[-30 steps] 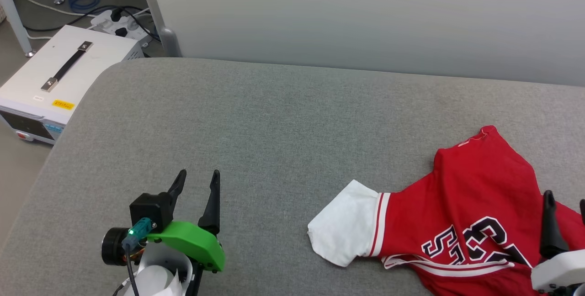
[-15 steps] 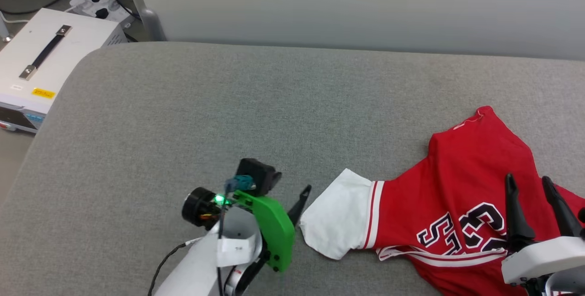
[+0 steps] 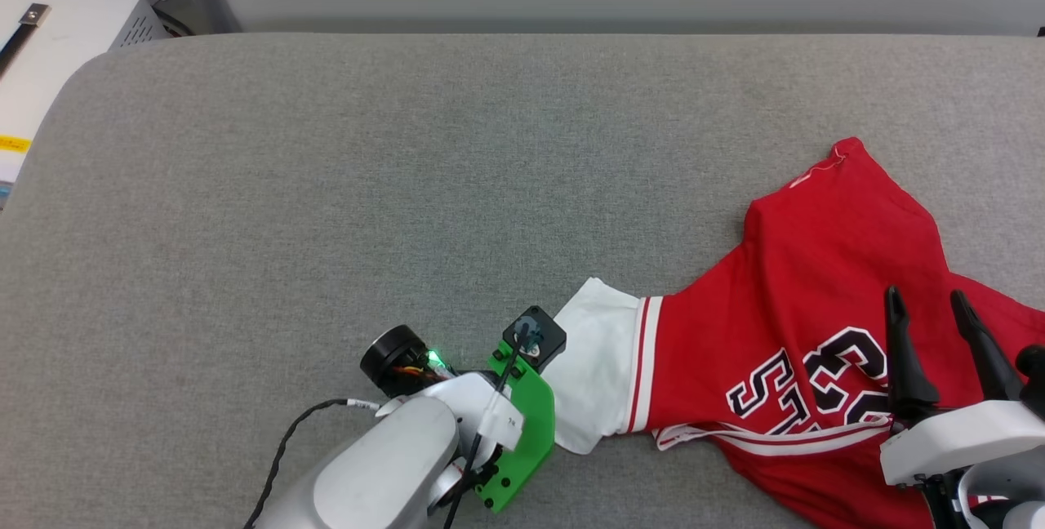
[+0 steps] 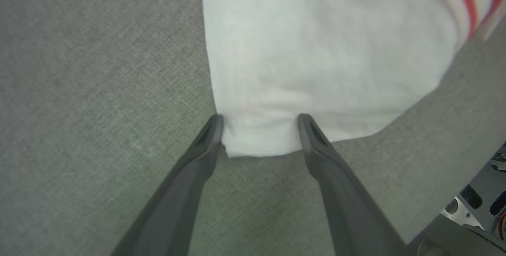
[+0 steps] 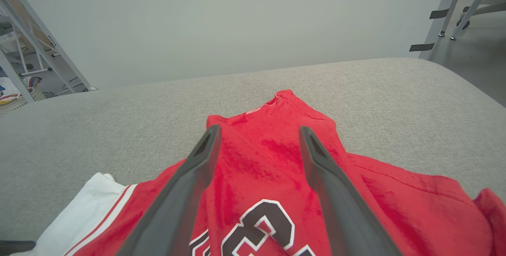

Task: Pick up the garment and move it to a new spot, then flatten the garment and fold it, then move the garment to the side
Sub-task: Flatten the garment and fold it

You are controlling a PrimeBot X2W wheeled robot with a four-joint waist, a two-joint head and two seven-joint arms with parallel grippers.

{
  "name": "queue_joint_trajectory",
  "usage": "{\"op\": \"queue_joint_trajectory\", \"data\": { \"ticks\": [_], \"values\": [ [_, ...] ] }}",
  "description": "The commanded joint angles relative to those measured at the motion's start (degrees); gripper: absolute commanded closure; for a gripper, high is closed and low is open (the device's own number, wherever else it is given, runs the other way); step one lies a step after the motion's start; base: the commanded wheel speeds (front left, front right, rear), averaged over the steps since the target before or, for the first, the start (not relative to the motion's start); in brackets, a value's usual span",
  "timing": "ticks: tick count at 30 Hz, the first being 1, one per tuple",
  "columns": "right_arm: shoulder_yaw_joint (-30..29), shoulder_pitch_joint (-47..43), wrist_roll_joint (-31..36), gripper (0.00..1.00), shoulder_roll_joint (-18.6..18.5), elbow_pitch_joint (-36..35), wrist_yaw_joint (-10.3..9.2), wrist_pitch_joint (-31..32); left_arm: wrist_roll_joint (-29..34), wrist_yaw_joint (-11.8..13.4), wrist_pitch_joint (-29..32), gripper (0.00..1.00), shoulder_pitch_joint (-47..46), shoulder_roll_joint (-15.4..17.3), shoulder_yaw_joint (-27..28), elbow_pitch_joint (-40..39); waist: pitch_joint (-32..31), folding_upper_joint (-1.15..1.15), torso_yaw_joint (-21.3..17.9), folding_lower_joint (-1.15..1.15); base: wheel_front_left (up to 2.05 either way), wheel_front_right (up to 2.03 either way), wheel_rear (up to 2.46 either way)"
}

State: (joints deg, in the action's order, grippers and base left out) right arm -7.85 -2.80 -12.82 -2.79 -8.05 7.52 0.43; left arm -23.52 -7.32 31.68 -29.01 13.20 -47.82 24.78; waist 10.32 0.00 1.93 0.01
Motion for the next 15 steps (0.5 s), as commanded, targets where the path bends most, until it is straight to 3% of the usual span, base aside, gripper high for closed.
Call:
{"op": "queue_joint_trajectory", "data": {
  "ticks": [1,4,5,6,8,12,15],
  "values": [
    [0.0,1.1,-0.4,0.0,-0.1,0.4,-0.03,-0.5,-0.2,-0.1,1.6,0.0,-1.0,0.9,-2.2,1.4,1.0,0.0,-0.8,-0.01,0.0,0.0,0.0],
    [0.1,1.6,-0.7,0.0,-0.1,1.1,-0.03,-0.8,-1.9,-0.1,4.4,0.0,-2.7,1.8,-7.9,2.5,1.6,0.0,-1.0,-0.01,0.0,0.0,0.0],
    [0.2,1.7,-0.9,0.0,-0.1,1.2,-0.03,-0.9,-2.6,-0.1,5.3,0.2,-3.3,2.1,-9.8,2.7,1.7,0.0,-1.1,-0.01,0.0,0.0,0.0],
    [0.3,1.9,-1.0,0.0,-0.1,1.4,-0.03,-1.0,-3.5,-0.1,6.0,0.55,-4.1,2.5,-12.0,2.9,1.9,0.0,-1.2,-0.01,0.0,0.0,0.0],
    [0.6,2.3,-1.1,0.0,-0.1,1.7,-0.03,-1.1,-5.7,-0.2,7.5,1.0,-5.2,3.2,-15.6,3.2,2.0,0.0,-1.5,-0.01,0.0,0.0,0.0],
    [1.0,2.7,-1.5,0.0,-0.1,2.1,-0.03,-1.3,-9.3,-0.2,8.3,1.0,-8.0,4.6,-20.4,3.7,2.1,0.0,-1.9,-0.01,0.0,0.0,0.0],
    [0.8,2.5,-1.9,0.0,-0.1,2.2,-0.03,-1.5,-10.5,-0.2,5.8,1.0,-9.6,5.5,-20.2,4.9,1.9,0.0,-2.1,-0.01,0.0,0.0,0.0]
  ]
}}
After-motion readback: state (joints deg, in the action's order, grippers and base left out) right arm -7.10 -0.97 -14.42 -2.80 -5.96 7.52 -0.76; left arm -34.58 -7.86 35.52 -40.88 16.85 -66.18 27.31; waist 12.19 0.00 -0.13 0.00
